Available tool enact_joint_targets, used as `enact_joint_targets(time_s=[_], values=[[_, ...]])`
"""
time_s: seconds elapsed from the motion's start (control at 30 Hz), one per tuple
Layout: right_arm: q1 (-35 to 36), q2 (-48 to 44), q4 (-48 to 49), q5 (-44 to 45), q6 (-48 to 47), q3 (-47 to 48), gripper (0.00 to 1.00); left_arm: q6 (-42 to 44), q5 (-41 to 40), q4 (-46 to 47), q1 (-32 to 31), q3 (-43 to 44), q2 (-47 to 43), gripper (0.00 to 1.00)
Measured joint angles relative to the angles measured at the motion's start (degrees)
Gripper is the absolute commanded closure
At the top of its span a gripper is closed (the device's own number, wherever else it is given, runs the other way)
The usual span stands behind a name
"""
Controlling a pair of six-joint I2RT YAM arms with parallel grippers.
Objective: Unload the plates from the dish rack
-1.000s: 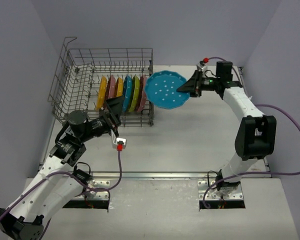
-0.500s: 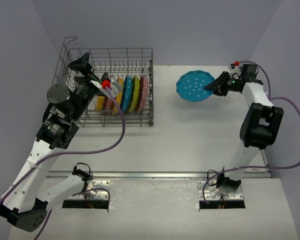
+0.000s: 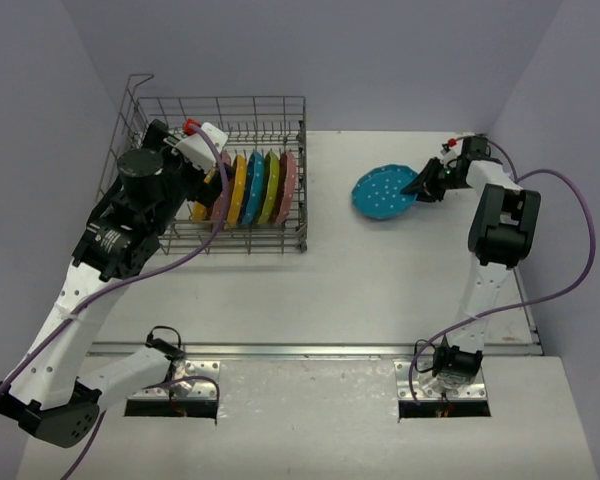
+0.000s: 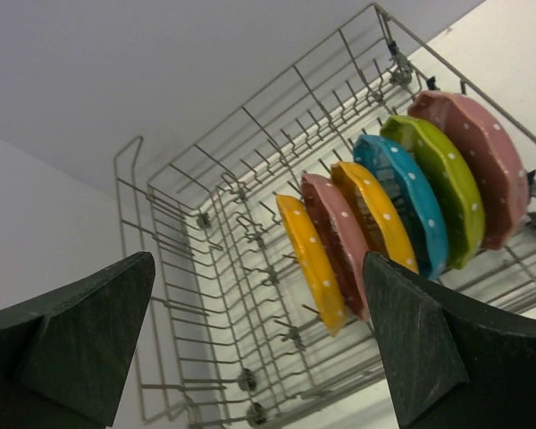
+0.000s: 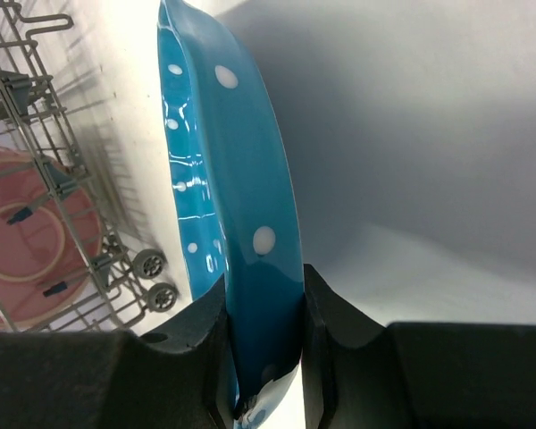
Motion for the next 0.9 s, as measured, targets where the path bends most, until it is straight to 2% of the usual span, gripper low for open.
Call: enact_joint_targets(time_s=[0.13,0.2,0.27,0.33,0.73,0.9], values=[[2.10,4.14,-2.88,2.69,-1.84,9.11,0.97,-5.76,0.39,-3.59,0.00,2.03,0.67,0.00],[2.91,6.43,-3.77,3.69,-2.48,13.26,0.86,-7.88,0.58,-4.85,0.00,2.17,0.73,0.00],[3.59,7.64,-3.93,4.52,-2.69,15.35,0.79,-9.61,0.76,-6.05,0.00,2.18,0.82,0.00],[4.02,8.10,-4.82,5.26,-2.84,16.48,0.75,-10.91,0.82,-6.74,0.00,2.18,0.93,0.00],[4.24,10.50,-8.11,11.95,-4.14,18.01,0.62,-14.04,0.31,-7.31,0.00,2.16,0.96,0.00],[4.22,11.74,-8.95,15.11,-4.52,18.07,0.41,-14.37,-0.01,-7.38,0.00,2.04,0.99,0.00]])
